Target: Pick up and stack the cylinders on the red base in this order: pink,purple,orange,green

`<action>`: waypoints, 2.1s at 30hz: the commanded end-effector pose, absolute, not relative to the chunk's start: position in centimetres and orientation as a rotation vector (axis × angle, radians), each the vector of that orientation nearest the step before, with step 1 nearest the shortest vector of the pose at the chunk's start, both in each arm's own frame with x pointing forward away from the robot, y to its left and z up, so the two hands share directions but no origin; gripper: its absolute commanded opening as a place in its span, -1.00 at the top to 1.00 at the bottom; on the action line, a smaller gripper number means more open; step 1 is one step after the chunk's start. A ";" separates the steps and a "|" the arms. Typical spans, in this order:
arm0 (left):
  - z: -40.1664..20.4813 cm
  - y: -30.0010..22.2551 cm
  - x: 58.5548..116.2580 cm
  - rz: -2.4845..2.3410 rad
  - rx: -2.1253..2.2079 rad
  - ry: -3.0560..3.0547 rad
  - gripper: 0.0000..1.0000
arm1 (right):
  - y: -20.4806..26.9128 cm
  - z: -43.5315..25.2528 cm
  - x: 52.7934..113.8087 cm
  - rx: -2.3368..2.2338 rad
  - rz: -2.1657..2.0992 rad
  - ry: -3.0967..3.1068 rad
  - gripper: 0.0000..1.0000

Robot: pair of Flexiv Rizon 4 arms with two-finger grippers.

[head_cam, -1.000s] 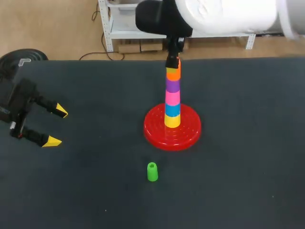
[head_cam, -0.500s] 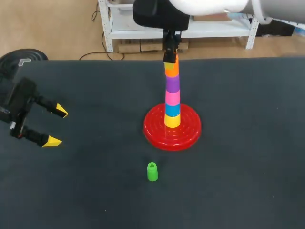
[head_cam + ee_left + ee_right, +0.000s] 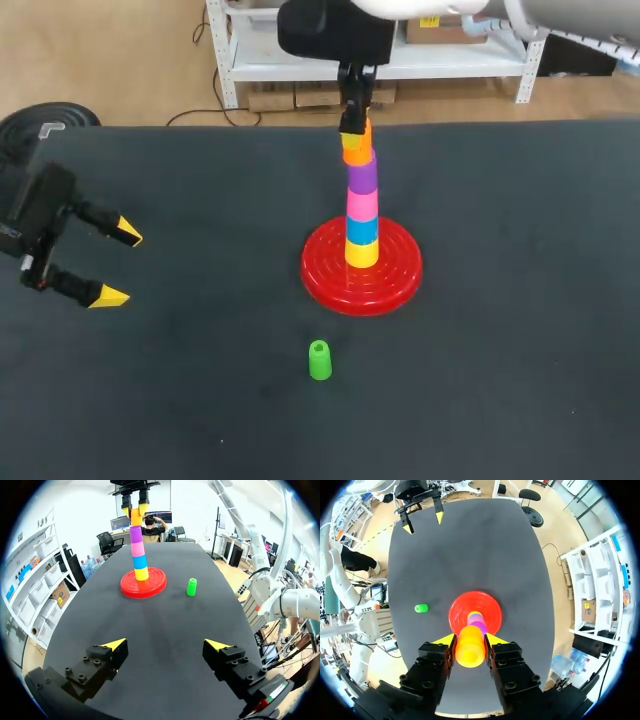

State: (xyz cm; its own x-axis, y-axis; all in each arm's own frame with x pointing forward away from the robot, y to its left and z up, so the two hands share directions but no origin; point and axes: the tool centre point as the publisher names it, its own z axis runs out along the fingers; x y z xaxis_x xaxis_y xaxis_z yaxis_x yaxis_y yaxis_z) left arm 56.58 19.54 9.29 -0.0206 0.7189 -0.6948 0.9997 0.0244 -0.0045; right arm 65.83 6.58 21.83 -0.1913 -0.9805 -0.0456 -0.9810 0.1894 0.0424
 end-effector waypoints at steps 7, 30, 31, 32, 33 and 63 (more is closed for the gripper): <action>9.2 19.6 56.6 -0.710 1.746 1.789 -1.00 | 6.0 21.3 66.2 -1.985 0.111 2.424 1.00; 9.2 19.6 56.6 -0.710 1.746 1.789 -1.00 | 5.9 20.5 66.4 -1.985 0.110 2.446 1.00; 9.2 19.6 56.6 -0.710 1.746 1.789 -1.00 | 5.9 20.4 66.4 -1.986 0.112 2.446 1.00; 9.2 19.6 56.6 -0.710 1.746 1.789 -1.00 | 5.8 20.4 66.4 -1.985 0.114 2.447 1.00; 9.2 19.6 56.6 -0.710 1.746 1.789 -1.00 | 5.8 20.3 66.3 -1.985 0.117 2.448 1.00; 9.2 19.6 56.6 -0.710 1.746 1.789 -1.00 | 8.3 25.1 62.2 -1.990 -0.038 2.270 -1.00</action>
State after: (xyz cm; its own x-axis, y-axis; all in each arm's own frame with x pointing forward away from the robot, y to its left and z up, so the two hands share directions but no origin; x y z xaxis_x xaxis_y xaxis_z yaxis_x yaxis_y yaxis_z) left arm 56.58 19.54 9.29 -0.0206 0.7189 -0.6948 0.9997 0.0243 -0.0045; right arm 63.87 8.23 24.73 -0.1329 -0.9888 -0.0684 -0.9899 0.1359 -0.0408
